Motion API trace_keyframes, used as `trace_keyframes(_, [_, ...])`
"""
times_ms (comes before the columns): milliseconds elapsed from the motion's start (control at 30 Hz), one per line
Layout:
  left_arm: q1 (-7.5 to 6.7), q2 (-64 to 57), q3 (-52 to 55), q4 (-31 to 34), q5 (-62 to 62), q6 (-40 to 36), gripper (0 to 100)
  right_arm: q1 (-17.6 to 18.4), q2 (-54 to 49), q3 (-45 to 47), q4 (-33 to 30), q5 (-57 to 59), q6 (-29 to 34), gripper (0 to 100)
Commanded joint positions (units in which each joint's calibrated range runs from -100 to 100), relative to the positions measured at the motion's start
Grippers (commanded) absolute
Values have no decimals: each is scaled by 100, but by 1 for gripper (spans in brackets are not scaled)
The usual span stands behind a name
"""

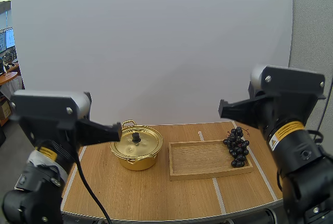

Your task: Open the pot, put the pineapple inside, and close it

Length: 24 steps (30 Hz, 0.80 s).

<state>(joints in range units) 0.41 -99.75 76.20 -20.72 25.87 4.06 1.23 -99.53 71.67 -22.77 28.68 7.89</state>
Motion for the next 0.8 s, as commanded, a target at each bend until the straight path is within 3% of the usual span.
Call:
trace_keyframes(0, [8,-25,1004,-79,-853,-23,0,-33,-47,1111,14,-876,-23,0])
trace_keyframes(233, [8,-25,2041,-79,-1795,-2,0,-33,-47,2337,22,-1952,-23,0])
trace_keyframes(400, [8,-25,2380,-79,-2587,-2,0,-33,-47,2833,10,-2104,-23,0])
trace_keyframes(767, [8,-25,2380,-89,-1231,9,0,-33,-47,2833,172,-1325,-101,0])
